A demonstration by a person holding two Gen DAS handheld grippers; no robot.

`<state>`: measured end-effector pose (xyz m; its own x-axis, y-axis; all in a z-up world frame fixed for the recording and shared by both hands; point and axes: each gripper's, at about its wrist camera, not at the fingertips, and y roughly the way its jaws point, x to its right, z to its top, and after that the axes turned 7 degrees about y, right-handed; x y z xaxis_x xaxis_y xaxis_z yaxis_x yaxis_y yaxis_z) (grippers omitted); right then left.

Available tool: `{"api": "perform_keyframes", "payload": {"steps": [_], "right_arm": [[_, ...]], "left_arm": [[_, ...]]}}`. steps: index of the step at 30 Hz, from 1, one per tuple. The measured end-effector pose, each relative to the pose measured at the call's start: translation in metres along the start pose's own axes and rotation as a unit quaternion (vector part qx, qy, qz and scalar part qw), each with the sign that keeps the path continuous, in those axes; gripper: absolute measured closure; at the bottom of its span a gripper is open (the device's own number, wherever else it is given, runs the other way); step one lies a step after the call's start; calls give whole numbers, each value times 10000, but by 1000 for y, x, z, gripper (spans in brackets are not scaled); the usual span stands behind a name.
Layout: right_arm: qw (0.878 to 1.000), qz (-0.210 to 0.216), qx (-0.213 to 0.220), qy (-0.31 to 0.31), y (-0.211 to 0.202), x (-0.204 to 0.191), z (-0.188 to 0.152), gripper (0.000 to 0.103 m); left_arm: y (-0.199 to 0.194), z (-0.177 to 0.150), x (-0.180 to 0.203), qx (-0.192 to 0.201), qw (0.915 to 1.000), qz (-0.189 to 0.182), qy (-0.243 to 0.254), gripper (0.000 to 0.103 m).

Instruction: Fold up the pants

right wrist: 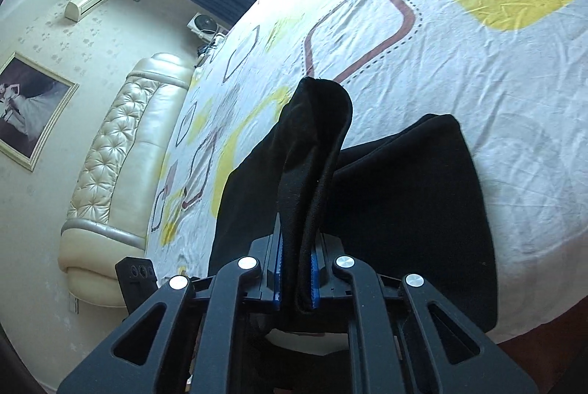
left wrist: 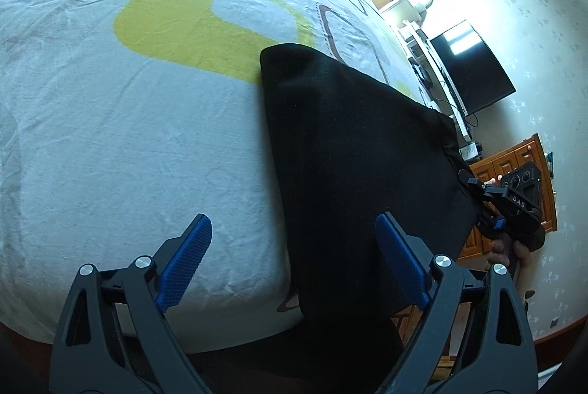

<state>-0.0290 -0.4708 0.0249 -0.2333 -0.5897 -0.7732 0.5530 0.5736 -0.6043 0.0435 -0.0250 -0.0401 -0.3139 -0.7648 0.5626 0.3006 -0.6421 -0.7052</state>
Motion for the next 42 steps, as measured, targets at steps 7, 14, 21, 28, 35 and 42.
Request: {"api": "perform_keyframes", "payload": {"steps": [7,14,21,28,35,42], "right_arm": [[9991,-336,-6,274,-2,39,-2,93],[9969,-498,-78,607,3,75,-1,93],[9911,424,-684,1062,10,90,-9,57],[9976,-56,-582,363,5,64,-20,93],[9978,-563,-344,95,-17,71,-15,93],[9973,-606,-386,178,-6,90,-17,93]], "left_arm": [[20,-7,16,-206,9995,-214,105,12],[30,-9,20,-348,9991,-223,116,11],[35,-9,18,-373,9988,-332,-4,9],[32,-7,24,-318,9991,-291,51,9],[32,-13,50,-307,9970,-227,667,9],[65,-21,41,-655,9948,-56,778,3]]}}
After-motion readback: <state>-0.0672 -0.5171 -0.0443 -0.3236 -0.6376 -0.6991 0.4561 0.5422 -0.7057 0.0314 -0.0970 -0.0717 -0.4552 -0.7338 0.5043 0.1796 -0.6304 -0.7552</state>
